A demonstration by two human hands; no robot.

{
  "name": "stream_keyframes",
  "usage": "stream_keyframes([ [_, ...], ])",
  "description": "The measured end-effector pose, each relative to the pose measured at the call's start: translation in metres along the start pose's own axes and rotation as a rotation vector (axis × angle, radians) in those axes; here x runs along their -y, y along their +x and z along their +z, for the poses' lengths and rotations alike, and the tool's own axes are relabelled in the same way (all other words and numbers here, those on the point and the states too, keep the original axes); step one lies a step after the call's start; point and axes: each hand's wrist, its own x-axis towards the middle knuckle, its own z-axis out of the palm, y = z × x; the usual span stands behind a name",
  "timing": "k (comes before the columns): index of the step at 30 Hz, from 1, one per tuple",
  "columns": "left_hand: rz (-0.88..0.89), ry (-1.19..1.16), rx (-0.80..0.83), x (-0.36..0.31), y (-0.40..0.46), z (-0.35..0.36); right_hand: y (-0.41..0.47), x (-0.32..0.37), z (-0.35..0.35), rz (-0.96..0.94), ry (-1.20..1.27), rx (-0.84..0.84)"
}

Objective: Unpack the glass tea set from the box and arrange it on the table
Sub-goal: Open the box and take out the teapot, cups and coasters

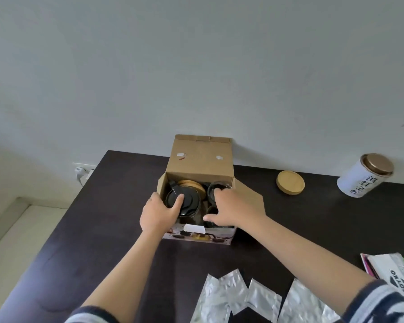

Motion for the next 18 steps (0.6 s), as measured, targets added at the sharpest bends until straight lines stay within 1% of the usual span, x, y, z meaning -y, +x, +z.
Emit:
stream_keyframes([
  [3, -0.003, -0.007, 0.017, 0.000, 0.000, 0.000, 0.001, 0.012, 0.004, 0.068, -0.099, 0.018],
  [6, 0.003, -0.005, 0.029, 0.001, 0.001, 0.000, 0.010, 0.017, 0.012, 0.160, -0.126, 0.045],
  [8, 0.008, -0.009, 0.032, 0.000, 0.002, -0.001, 0.014, 0.021, 0.014, 0.211, -0.092, 0.073],
  [10, 0.017, -0.014, 0.040, 0.001, 0.002, -0.001, 0.014, 0.023, 0.012, 0.235, -0.056, 0.067],
  [15, 0.024, -0.005, 0.046, 0.002, 0.001, -0.001, 0.001, 0.026, -0.001, 0.207, 0.006, 0.003],
  [18, 0.031, 0.137, 0.033, 0.000, 0.001, -0.001, -0.003, 0.024, -0.017, 0.232, 0.109, -0.017],
])
